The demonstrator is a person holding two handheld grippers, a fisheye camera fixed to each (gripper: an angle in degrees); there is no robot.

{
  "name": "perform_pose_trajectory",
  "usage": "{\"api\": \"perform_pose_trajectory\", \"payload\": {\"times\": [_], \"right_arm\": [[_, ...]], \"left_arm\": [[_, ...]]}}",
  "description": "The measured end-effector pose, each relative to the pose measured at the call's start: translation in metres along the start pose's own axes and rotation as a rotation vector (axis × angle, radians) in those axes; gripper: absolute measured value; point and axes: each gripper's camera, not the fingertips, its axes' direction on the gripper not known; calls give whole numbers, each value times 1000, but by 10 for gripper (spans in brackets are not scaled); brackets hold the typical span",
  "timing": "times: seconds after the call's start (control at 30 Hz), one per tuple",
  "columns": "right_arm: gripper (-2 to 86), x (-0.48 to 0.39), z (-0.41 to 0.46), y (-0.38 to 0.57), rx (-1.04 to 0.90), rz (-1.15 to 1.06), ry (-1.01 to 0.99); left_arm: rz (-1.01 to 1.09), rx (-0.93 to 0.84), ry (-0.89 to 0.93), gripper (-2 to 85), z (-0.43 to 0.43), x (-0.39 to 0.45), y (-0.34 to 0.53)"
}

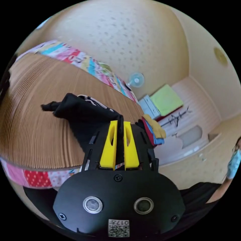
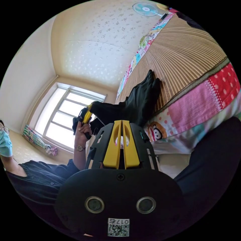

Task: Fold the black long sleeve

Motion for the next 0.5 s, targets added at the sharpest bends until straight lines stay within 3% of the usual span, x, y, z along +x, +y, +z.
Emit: {"api": "perform_pose_trajectory", "payload": {"times": [0.07,0.23,0.37,0.5], "right_arm": [[4,7,-17,-5,31,14,4],[6,21,-60,-18,125,50,35],[17,35,-84,-24,162,85,37],[35,51,-91,-31,175,128,9]], "left_arm": [[152,-90,7,48,62,50,7],[213,-309,104,64,162,81,55],[190,-345,267,68,159,58,91],[78,-196,118,97,109,11,96]]}}
